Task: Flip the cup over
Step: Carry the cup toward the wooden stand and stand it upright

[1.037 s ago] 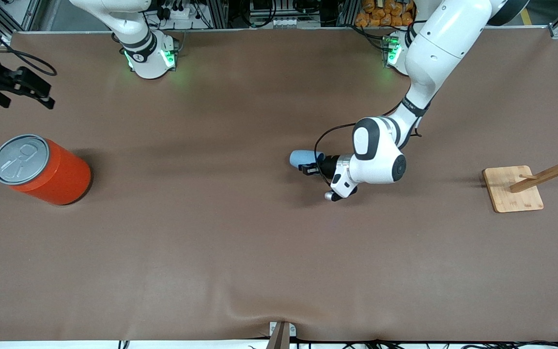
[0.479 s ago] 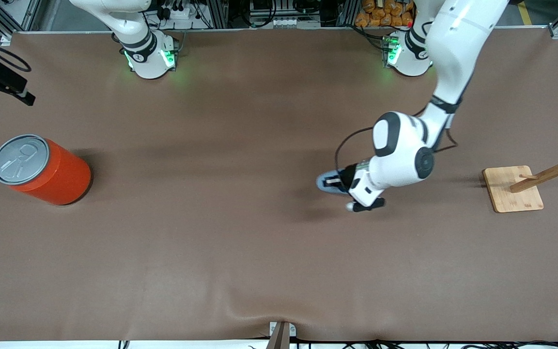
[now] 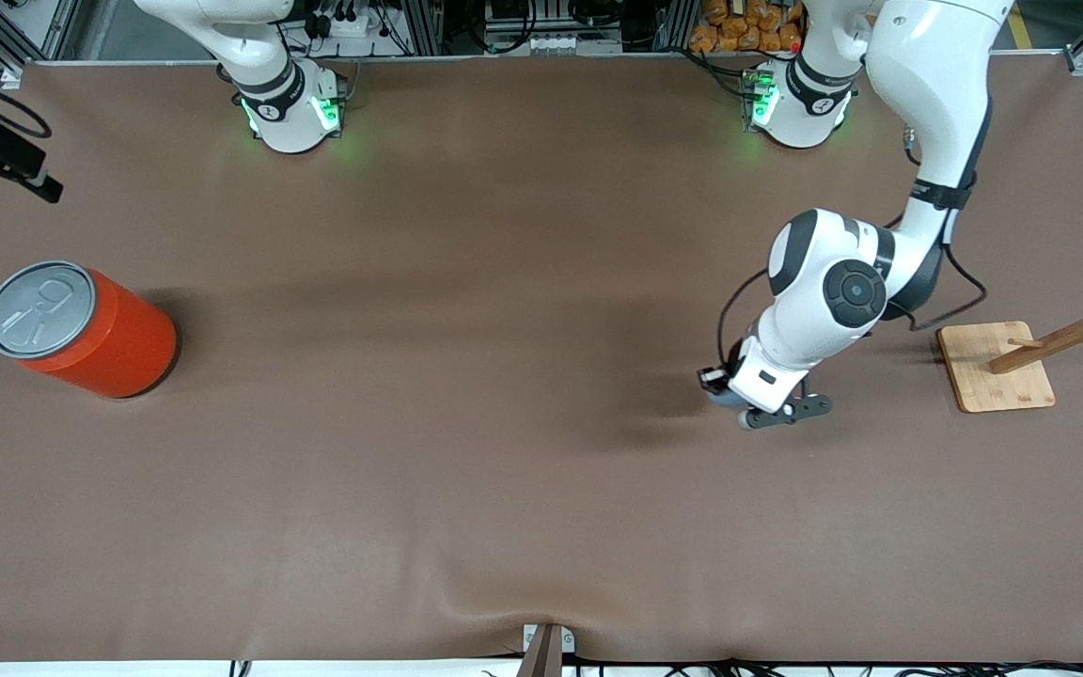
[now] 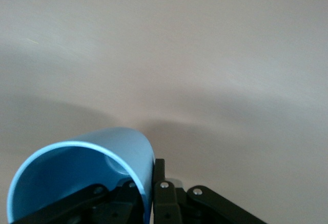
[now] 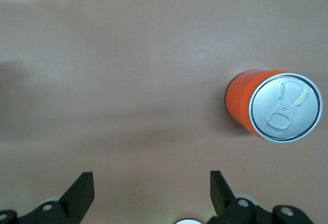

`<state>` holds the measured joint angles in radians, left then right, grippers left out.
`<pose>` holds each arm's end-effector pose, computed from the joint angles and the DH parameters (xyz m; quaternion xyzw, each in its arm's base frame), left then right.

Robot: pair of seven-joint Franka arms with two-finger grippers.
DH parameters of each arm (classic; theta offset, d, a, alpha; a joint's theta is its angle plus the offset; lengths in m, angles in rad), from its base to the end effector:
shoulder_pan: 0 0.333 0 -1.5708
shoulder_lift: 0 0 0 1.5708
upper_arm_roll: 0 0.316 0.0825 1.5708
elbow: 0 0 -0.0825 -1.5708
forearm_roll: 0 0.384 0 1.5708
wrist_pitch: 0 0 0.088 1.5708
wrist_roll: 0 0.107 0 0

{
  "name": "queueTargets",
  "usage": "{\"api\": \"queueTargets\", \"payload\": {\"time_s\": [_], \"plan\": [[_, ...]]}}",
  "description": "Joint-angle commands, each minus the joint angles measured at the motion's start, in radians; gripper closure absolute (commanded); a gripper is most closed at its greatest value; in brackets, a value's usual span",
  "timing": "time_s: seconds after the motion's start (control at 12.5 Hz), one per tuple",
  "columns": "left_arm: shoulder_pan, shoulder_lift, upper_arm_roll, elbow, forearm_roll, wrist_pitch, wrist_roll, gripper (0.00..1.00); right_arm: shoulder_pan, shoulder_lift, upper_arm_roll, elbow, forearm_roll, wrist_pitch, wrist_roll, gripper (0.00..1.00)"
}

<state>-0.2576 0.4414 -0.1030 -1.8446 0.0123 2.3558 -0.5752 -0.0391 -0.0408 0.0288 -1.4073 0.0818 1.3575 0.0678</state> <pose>0.6089 -0.2244 0.2947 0.9933 0.1085 0.0244 0.0317 0.5159 0.0052 0.7034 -0.9987 0.0306 0.0056 0.0393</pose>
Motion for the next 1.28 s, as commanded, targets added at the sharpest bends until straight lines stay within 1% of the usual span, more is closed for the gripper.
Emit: {"api": "queueTargets", "payload": {"time_s": [0.0, 0.24, 0.4, 0.48, 0.56, 0.64, 0.72, 0.8, 0.96, 1.04, 1.2], "plan": [[0.012, -0.004, 0.020, -0.013, 0.089, -0.004, -0.048, 1.00, 0.010, 0.013, -0.012, 0.028, -0.007, -0.026, 0.001, 0.00], [-0.026, 0.045, 0.022, -0.013, 0.092, -0.004, -0.052, 1.00, 0.012, 0.013, -0.013, 0.028, -0.008, -0.026, -0.008, 0.00], [-0.029, 0.054, 0.022, -0.013, 0.103, -0.004, -0.048, 1.00, 0.007, 0.013, -0.015, 0.028, -0.008, -0.028, -0.008, 0.00], [-0.017, 0.049, 0.019, -0.008, 0.103, -0.004, -0.051, 0.57, 0.007, 0.013, -0.015, 0.028, -0.008, -0.028, -0.008, 0.00], [-0.014, 0.042, 0.020, -0.001, 0.104, -0.007, -0.046, 0.01, 0.008, 0.013, -0.013, 0.028, -0.008, -0.028, -0.008, 0.00], [-0.014, 0.024, 0.022, 0.005, 0.104, -0.021, -0.043, 0.00, 0.008, 0.013, -0.013, 0.028, -0.008, -0.028, -0.009, 0.00], [-0.011, -0.005, 0.022, 0.031, 0.104, -0.045, -0.043, 0.00, 0.008, 0.013, -0.013, 0.028, -0.008, -0.028, -0.022, 0.00], [-0.006, -0.026, 0.022, 0.069, 0.104, -0.100, -0.035, 0.00, 0.008, 0.013, -0.013, 0.030, -0.016, -0.026, -0.063, 0.00], [-0.003, -0.056, 0.023, 0.167, 0.104, -0.264, 0.000, 0.00, 0.005, 0.013, -0.015, 0.028, -0.025, -0.028, -0.092, 0.00], [0.021, -0.073, 0.023, 0.197, 0.103, -0.309, 0.055, 0.00, 0.007, 0.013, -0.015, 0.028, -0.028, -0.028, -0.094, 0.00], [0.095, -0.136, 0.016, 0.199, 0.087, -0.345, 0.154, 0.00, 0.007, 0.013, -0.015, 0.028, -0.028, -0.028, -0.095, 0.00]]}}
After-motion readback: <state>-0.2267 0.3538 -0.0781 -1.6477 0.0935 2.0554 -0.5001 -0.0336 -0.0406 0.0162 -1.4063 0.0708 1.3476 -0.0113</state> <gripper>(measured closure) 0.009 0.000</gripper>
